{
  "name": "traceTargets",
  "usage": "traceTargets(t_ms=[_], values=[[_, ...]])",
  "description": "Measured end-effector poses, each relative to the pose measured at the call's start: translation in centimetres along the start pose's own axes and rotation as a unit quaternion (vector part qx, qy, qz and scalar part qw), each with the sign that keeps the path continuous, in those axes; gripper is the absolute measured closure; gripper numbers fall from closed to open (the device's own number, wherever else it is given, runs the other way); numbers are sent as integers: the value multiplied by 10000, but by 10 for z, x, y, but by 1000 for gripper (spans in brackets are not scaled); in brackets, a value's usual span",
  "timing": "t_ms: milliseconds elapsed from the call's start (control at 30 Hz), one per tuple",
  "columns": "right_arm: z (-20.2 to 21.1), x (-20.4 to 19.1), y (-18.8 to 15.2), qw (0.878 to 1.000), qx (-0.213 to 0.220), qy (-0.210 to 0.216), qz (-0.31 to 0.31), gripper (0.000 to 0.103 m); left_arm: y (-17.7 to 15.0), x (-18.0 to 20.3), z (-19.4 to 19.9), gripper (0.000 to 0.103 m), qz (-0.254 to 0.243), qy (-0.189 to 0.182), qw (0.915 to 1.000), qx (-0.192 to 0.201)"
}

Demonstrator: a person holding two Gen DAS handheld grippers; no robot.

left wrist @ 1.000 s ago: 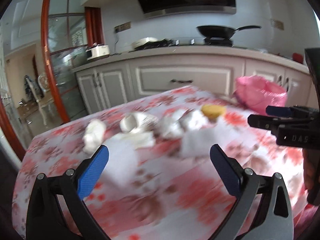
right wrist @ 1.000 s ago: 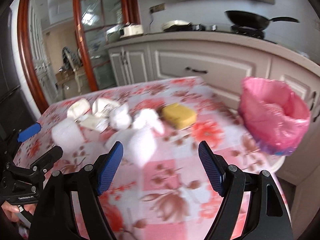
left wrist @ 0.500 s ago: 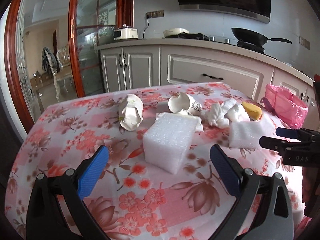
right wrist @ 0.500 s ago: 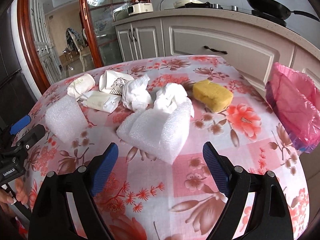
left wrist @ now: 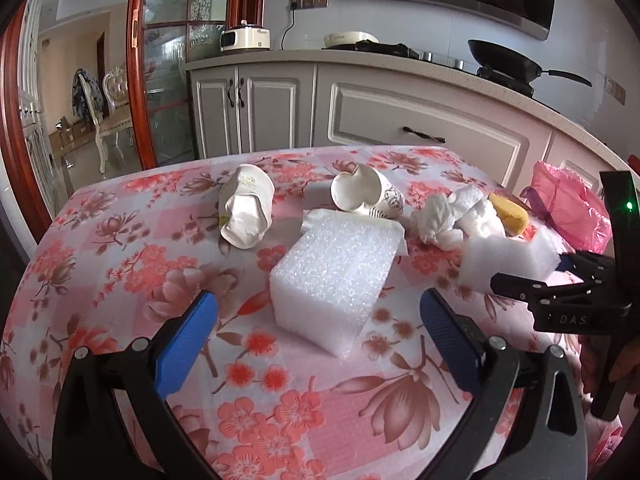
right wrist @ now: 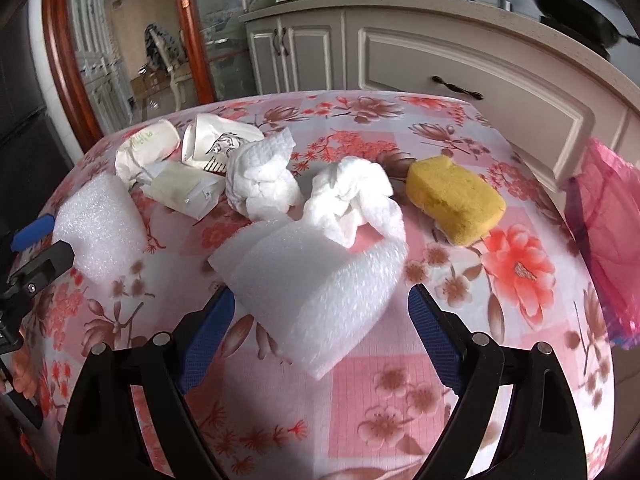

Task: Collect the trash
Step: 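Grasp a white foam block with the left tool while the right tool grasps a white foam sleeve, then carry the foam block and foam sleeve over the pink bin and open both tools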

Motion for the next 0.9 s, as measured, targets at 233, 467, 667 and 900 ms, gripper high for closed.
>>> traceTargets(t_ms=[233, 467, 667, 900], values=[[-11, -7, 6, 9988, -119, 272, 379, 20, 3, 4, -8, 5, -71, 103, 9999, -70], [0, -14, 7, 9982, 133, 243, 538, 33, 11, 14, -19, 11, -148, 6, 9998, -129], [5, -9, 2, 9989, 117, 276, 371, 34, 9, 28, -29, 45, -337, -123, 9987, -357], [17, -4, -4, 9990, 216, 363, 172, 34, 5, 39, -19, 46, -457, -99, 9985, -275]])
Point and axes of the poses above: each gripper's, at about its wrist camera, not at the fingertips, and z roughly against the way its jaws point, x to its right, y to its top, the point moved 6 cm from there along -z, roughly the way its jaws point, and after that the axes turned 3 degrees about -x, right-handed, at the moved point
